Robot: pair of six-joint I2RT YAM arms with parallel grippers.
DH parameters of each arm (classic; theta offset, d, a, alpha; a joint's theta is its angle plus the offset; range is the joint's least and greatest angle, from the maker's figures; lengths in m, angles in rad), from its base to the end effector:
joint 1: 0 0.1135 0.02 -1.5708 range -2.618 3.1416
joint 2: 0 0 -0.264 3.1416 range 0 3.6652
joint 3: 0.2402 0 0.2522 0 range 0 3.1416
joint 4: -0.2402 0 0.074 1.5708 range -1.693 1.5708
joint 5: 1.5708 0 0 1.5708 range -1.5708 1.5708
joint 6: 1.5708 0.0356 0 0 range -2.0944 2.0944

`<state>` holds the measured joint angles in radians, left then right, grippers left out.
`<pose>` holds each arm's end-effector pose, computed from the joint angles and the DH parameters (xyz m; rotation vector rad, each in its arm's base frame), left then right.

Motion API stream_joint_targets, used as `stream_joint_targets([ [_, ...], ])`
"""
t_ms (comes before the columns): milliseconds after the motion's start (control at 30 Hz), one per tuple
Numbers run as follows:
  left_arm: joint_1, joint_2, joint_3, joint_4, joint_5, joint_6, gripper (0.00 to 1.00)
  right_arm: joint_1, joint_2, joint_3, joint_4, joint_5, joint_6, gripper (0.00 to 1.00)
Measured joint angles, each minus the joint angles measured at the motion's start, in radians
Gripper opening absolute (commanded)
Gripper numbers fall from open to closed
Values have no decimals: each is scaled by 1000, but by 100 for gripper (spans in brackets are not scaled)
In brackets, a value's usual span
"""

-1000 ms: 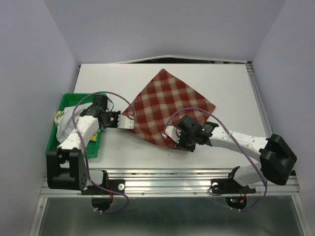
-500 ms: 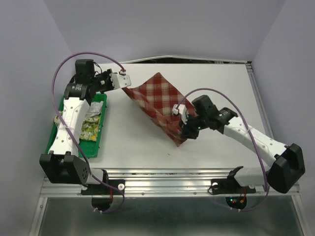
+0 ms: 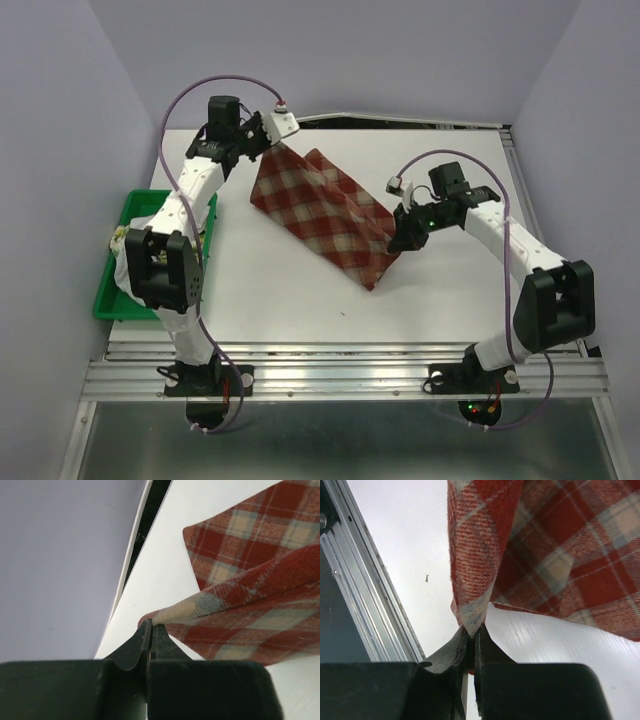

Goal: Fold and stack the skirts
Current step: Fold the skirt

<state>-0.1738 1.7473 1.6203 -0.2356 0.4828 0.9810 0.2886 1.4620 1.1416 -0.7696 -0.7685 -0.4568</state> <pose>0.4065 -0.0882 0.3645 1.2832 1.3893 0.0832 0.2698 0.1059 0.2674 -1.1187 2.1942 0.9370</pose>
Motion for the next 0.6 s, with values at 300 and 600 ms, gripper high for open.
stream_joint_targets([
  [300, -56, 229, 228, 52, -73, -18, 0, -135, 245, 224, -136, -58, -171, 8],
  [600, -131, 489, 364, 128, -168, -27, 53, -192, 465, 261, -165, -57, -218, 46],
])
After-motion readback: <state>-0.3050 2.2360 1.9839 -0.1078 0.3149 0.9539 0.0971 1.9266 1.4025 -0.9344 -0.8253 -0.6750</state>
